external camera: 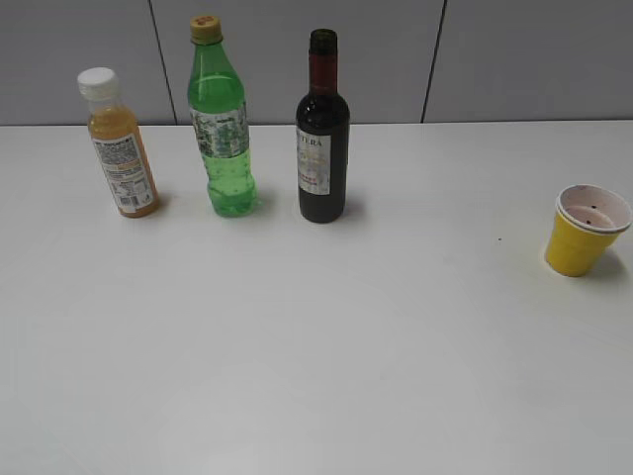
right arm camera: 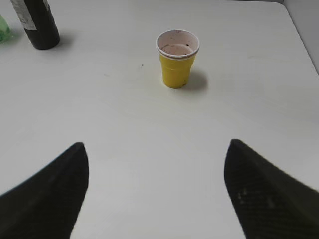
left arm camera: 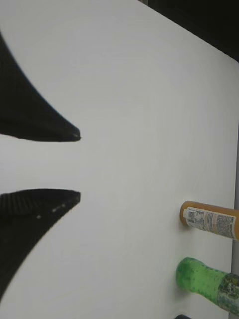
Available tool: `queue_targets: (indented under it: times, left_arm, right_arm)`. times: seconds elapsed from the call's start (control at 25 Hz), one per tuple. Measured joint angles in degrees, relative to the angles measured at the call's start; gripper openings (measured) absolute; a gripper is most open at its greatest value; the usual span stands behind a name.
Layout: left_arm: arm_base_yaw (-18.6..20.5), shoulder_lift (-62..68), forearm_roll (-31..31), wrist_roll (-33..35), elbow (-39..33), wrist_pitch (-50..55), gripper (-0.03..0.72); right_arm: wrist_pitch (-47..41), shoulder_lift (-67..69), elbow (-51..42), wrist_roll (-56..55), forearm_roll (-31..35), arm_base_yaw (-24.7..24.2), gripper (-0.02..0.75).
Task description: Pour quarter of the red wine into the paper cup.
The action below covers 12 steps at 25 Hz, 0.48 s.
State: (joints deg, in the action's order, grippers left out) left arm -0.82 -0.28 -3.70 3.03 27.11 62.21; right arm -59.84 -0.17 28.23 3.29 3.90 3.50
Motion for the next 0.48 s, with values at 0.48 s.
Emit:
queue_targets:
  times: [0.48]
  left_arm:
    - [0.0,0.0,0.0,0.0,0.0,0.0,0.238]
  right_arm:
    - [0.0,0.0,0.0,0.0,0.0,0.0,0.650]
